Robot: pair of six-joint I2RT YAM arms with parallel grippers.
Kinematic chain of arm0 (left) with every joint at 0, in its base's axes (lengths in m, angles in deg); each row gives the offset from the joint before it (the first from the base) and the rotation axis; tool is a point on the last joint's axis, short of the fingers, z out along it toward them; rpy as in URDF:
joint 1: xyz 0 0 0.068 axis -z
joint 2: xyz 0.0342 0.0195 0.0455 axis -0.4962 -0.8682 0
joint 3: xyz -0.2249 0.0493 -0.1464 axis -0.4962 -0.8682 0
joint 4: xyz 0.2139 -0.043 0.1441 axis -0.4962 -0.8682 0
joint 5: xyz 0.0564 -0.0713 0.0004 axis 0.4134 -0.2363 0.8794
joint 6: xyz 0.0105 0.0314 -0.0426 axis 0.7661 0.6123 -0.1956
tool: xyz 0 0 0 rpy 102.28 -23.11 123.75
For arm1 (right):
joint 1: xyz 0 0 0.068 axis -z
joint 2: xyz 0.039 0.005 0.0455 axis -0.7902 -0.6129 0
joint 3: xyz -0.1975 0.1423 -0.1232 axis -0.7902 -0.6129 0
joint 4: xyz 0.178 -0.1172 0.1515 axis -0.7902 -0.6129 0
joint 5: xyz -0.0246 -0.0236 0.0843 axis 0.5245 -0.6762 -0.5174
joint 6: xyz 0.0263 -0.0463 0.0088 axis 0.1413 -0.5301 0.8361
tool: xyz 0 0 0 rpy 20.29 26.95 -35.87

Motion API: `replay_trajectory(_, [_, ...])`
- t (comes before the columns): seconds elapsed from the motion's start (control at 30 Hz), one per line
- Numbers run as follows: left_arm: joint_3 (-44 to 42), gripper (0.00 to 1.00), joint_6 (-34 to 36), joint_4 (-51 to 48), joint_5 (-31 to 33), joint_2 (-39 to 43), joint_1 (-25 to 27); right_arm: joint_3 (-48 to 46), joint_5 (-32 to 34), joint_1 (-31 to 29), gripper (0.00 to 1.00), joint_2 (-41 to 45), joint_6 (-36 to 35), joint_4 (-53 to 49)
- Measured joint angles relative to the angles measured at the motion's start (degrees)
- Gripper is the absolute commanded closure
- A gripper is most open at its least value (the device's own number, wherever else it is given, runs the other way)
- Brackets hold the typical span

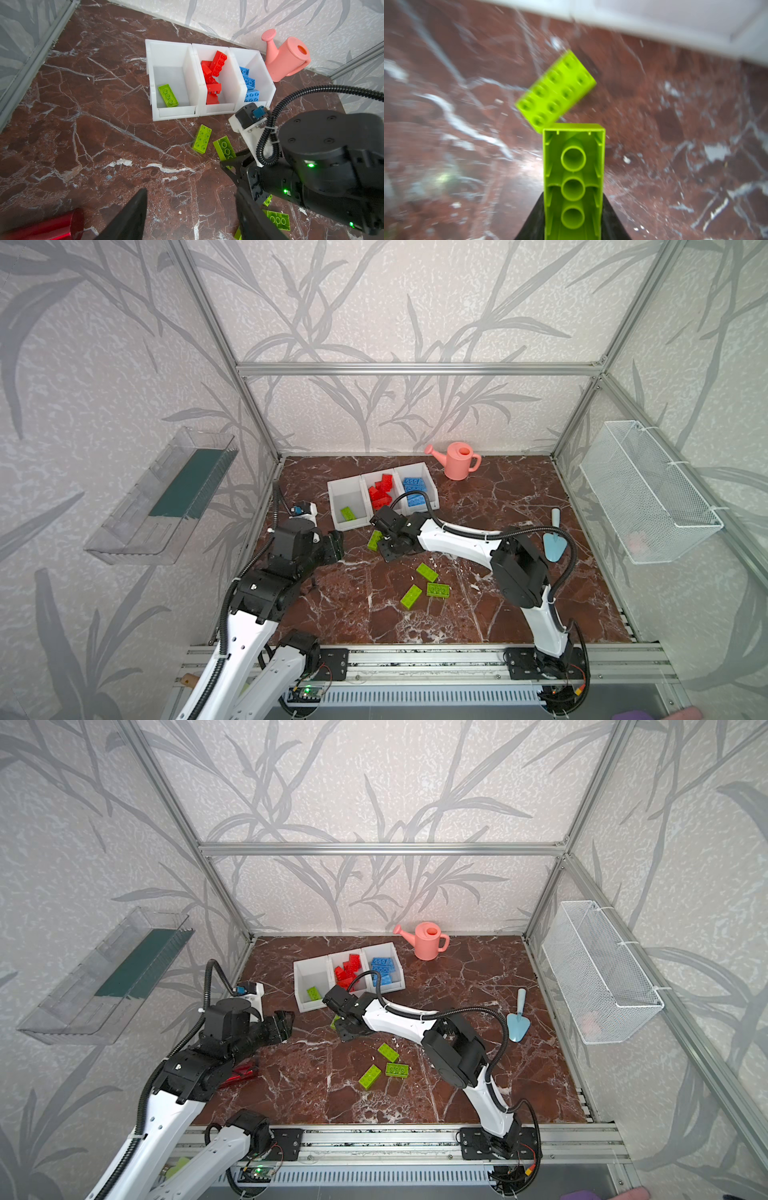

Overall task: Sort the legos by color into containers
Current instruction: 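Carry the green brick with the right gripper into the empty compartment and release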

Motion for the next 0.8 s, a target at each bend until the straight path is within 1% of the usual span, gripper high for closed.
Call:
replay_trajectory(0.03, [-0.02,0.32,0.00,0.00,0.42,0.59,0.00,0.42,-0.96,0.09,0.76,0.35,-0.98,1.11])
replay_trajectory(0.2, [-0.46,0.26,-0.04,0.22,1.25,2.84,0.00,4.26,-5.42,1.14,0.76,0.44,-4.07,3.69])
replay_trajectory(0.33, [-0.92,0.16,0.02,0.44,1.18,3.67,0.00,14.80,-7.98,2.56,0.76,-2.97,-5.90,3.50])
replay_trajectory(0.43, [-0.96,0.08,-0.02,0.44,0.90,3.50,0.00,24.72,-9.07,3.61,0.76,-7.78,-7.02,2.62])
replay_trajectory(0.6, [-0.96,0.01,0.00,0.42,0.94,3.39,0.00,44.48,-10.23,4.94,0.75,-20.26,-8.81,-2.10])
replay_trajectory(0.7, [-0.96,0.01,0.02,0.42,1.01,2.95,0.00,54.53,-10.86,5.77,0.74,-27.43,-9.09,-5.55])
replay_trajectory(0.73, [-0.96,0.01,0.02,0.42,1.01,2.75,0.00,56.78,-11.15,6.12,0.73,-29.20,-9.05,-6.40])
replay_trajectory(0.8, [-0.96,0.01,0.00,0.42,1.01,2.47,0.00,58.42,-11.65,6.64,0.71,-31.21,-8.90,-7.48])
